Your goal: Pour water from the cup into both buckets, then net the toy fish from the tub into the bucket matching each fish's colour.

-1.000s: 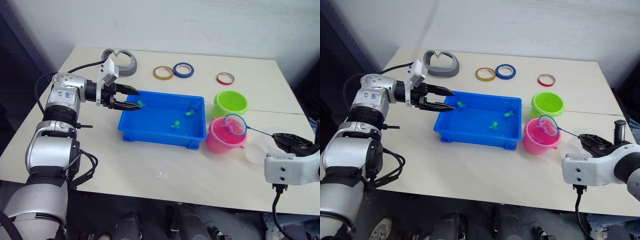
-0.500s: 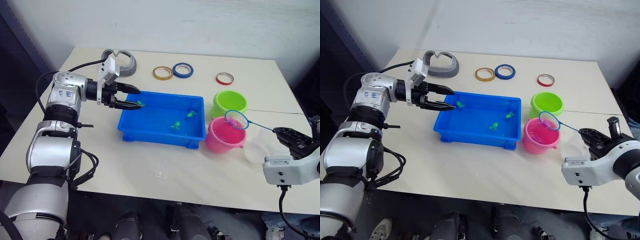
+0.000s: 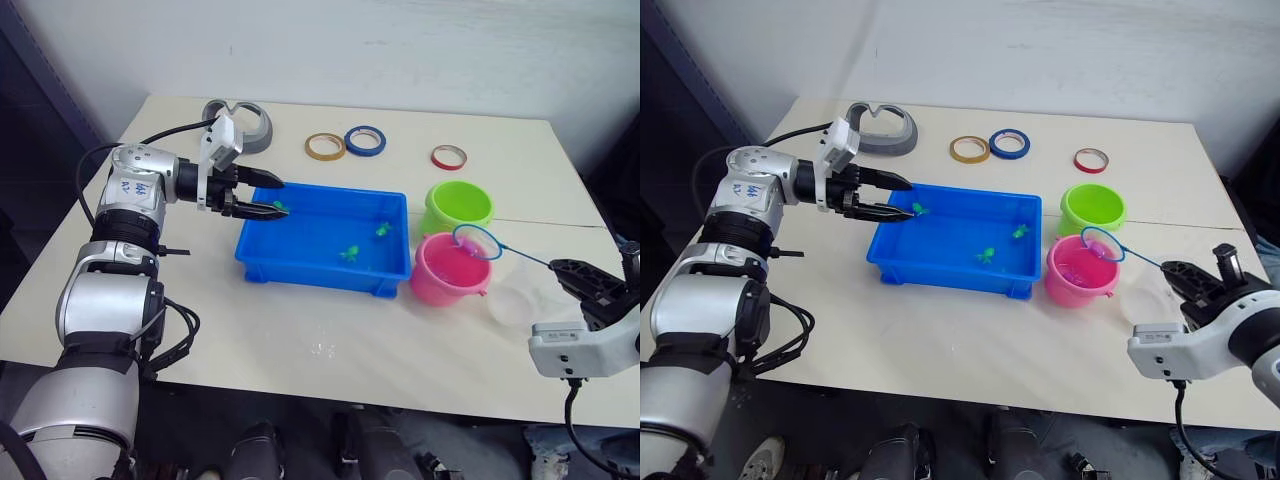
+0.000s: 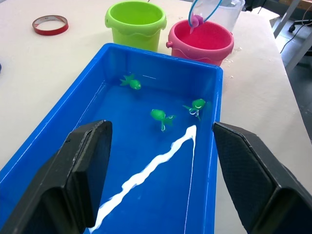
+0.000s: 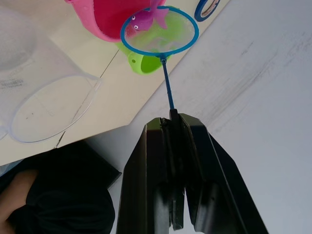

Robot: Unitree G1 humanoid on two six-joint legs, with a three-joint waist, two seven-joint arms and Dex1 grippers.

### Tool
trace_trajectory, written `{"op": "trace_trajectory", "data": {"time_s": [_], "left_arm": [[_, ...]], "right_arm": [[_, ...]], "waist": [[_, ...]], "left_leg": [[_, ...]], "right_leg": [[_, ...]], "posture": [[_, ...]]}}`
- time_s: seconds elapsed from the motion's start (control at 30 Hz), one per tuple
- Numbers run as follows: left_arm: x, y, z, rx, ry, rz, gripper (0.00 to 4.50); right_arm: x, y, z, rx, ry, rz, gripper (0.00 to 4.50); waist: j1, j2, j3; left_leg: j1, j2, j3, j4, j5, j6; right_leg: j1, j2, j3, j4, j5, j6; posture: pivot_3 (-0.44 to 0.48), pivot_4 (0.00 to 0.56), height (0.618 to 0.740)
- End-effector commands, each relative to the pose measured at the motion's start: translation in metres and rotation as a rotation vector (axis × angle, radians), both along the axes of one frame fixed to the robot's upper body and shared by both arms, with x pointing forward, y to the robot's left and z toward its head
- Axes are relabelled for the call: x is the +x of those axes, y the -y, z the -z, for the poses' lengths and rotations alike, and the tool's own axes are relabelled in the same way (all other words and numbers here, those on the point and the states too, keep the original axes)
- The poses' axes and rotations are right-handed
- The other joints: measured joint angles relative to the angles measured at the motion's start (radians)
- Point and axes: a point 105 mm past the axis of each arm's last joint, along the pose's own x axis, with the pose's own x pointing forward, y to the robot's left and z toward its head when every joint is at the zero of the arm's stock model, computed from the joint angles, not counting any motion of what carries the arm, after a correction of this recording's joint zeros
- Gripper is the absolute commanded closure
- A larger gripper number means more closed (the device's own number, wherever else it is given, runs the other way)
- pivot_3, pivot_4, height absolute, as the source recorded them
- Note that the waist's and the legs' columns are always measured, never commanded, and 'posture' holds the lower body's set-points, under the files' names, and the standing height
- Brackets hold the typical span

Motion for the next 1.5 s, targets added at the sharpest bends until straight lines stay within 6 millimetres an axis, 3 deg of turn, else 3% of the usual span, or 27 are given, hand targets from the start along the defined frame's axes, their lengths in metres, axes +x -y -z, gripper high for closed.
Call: {"op": "trace_trajectory", "data": {"time_s": [0.03,0.4,0.5,0.93,1.2,1.3,1.5], "left_arm": [[-0.001,0.004,-0.017,-0.017,0.056,0.023,0.9],[-0.001,0.005,-0.016,-0.02,0.056,0.023,0.9],[0.0,0.007,-0.016,-0.022,0.059,0.026,0.9],[0.001,0.009,-0.017,-0.027,0.066,0.027,0.9],[0.001,0.003,-0.016,-0.024,0.062,0.007,0.9],[0.002,-0.009,-0.012,0.004,0.062,-0.035,0.9],[-0.003,-0.022,-0.002,0.027,0.041,-0.061,0.9]], "right_arm": [[-0.002,-0.001,-0.009,-0.021,0.042,0.001,4.5],[-0.002,-0.004,-0.011,-0.035,0.047,-0.007,4.5],[-0.003,-0.005,-0.002,-0.085,0.03,-0.014,4.5],[-0.002,-0.011,-0.006,-0.121,0.124,-0.041,4.5],[0.004,-0.021,-0.03,0.269,0.102,0.015,4.5],[0.018,-0.023,-0.04,0.481,0.068,0.039,4.5],[0.045,-0.039,-0.029,0.774,-0.123,0.069,4.5]], "waist": [[-0.001,0.0,0.0],[-0.002,0.0,0.0],[-0.001,0.0,0.0],[-0.007,0.0,0.0],[-0.022,0.0,0.0],[-0.027,0.0,0.0],[-0.026,0.0,0.0]], "left_leg": [[0.0,0.0,0.0,0.0,0.0,0.0],[0.001,0.0,0.0,0.001,0.0,0.0],[0.001,0.0,0.0,0.001,0.0,0.0],[0.002,0.0,0.001,0.002,0.0,0.0],[0.004,0.0,0.002,0.003,0.0,-0.001],[0.005,0.0,0.002,0.002,0.0,-0.001],[0.007,0.0,0.003,0.001,0.0,-0.001]], "right_leg": [[0.0,0.0,0.0,0.0,0.0,0.0],[0.0,0.0,0.001,0.002,0.0,0.0],[0.0,0.0,0.001,0.002,0.0,0.0],[0.0,0.0,0.002,0.004,0.0,0.0],[0.001,0.0,0.003,0.007,0.0,0.0],[0.002,0.001,0.003,0.007,0.0,-0.001],[0.001,0.0,0.004,0.008,-0.001,-0.002]], "posture": [[0.0,0.15,0.693],[0.0,0.15,0.693],[0.0,0.15,0.693],[0.0,0.15,0.693],[0.0,0.15,0.693],[0.0,0.15,0.693],[0.0,0.15,0.693]]}}
